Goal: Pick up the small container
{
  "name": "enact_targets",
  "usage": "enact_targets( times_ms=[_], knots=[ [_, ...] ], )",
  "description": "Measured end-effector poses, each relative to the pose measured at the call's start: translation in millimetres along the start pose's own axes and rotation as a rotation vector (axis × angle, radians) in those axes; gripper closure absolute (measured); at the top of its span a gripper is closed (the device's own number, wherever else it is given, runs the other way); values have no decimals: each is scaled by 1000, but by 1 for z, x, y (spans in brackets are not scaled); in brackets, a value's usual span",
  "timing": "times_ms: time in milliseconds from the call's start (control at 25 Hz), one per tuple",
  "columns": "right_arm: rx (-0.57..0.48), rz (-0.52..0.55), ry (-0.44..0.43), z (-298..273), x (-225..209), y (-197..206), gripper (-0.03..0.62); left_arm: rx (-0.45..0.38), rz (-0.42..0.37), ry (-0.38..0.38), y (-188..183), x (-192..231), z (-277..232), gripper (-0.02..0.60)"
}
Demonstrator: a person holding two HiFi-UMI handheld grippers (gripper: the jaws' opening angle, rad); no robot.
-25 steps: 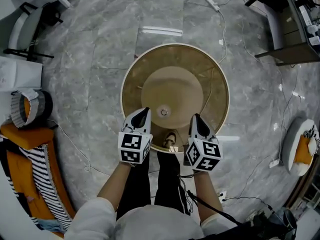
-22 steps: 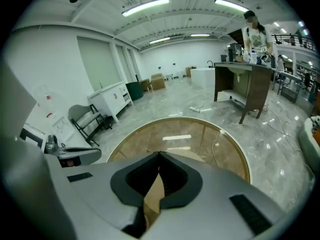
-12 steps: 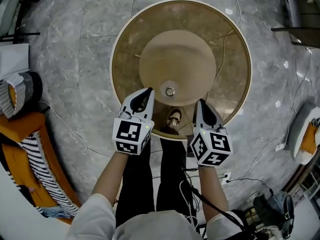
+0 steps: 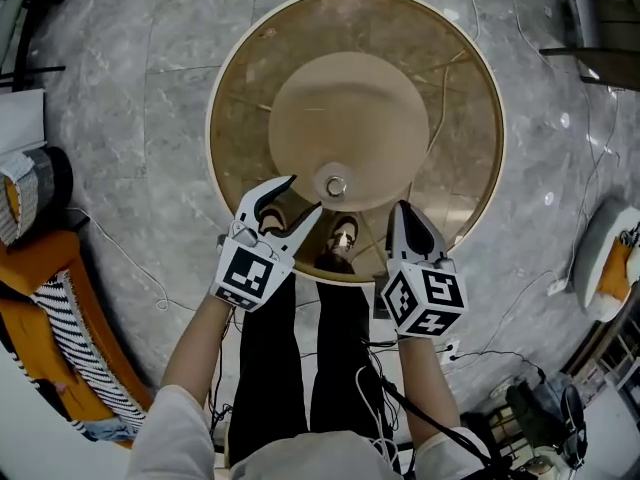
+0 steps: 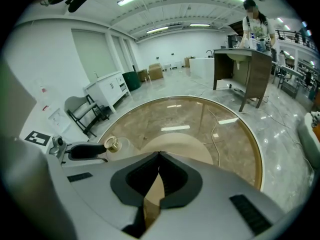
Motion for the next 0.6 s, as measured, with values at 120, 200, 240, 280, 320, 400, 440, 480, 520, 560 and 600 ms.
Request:
enact_targets(
  times_ms=[120, 200, 240, 280, 320, 400, 440, 480, 520, 560, 600],
  knots=[
    [6, -10, 12, -2, -3, 1, 571, 51, -63, 53, 7, 3, -15, 289],
    [9, -20, 21, -3, -6, 3, 571, 63, -98, 72, 9, 4, -26, 256],
    [11, -25, 26, -3, -8, 5, 571, 61, -111, 79, 8, 3, -31, 245],
    [14, -29, 30, -3, -9, 7, 571, 57, -122, 81, 8, 3, -36, 239],
    [16, -33, 33, -3, -11, 8, 571, 54, -132, 79, 7, 3, -41, 236],
    [20, -40, 36, -2, -12, 11, 571, 50, -151, 66, 5, 3, -49, 236],
    [21, -44, 37, -2, -13, 12, 571, 48, -159, 59, 4, 3, -52, 236],
    [21, -48, 38, -1, -13, 13, 571, 45, -163, 52, 3, 3, -54, 236],
    [22, -51, 38, -1, -13, 13, 571, 43, -166, 46, 2, 4, -57, 236],
    [23, -54, 38, -1, -14, 14, 571, 40, -167, 41, 0, 5, -59, 236],
    [23, -57, 38, -2, -14, 14, 571, 37, -168, 39, -1, 6, -61, 236]
  ],
)
Point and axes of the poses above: the fingertips, and each gripper's own axes: z backward along the fingers, x to its left, y out of its underside, the point moved 7 cm from there along z, backward along the fingers, and after that the axes turned 15 degrees about y, right-handed, at the moved point
